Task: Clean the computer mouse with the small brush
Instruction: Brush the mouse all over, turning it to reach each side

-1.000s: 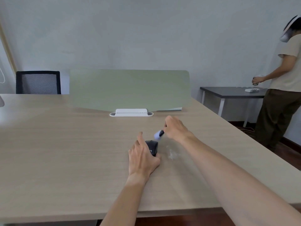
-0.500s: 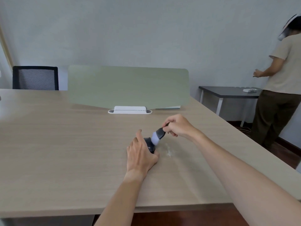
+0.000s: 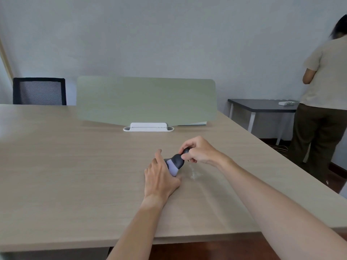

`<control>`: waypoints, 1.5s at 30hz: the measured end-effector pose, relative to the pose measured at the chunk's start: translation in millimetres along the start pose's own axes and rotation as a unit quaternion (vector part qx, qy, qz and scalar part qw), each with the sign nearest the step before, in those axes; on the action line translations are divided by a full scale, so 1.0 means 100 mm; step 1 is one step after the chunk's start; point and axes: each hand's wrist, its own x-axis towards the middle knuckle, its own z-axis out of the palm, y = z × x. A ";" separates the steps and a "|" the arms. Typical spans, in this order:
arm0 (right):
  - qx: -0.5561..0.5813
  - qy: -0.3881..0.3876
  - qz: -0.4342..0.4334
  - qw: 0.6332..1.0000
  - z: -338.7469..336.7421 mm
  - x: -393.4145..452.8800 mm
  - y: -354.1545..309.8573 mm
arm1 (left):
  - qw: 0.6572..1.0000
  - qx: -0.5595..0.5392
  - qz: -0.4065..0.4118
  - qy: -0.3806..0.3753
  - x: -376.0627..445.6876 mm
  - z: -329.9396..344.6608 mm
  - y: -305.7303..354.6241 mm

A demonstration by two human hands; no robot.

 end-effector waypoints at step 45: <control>-0.114 0.052 0.112 0.986 -0.02 0.13 -0.14 | 0.999 0.033 0.011 0.002 0.01 0.00 -0.01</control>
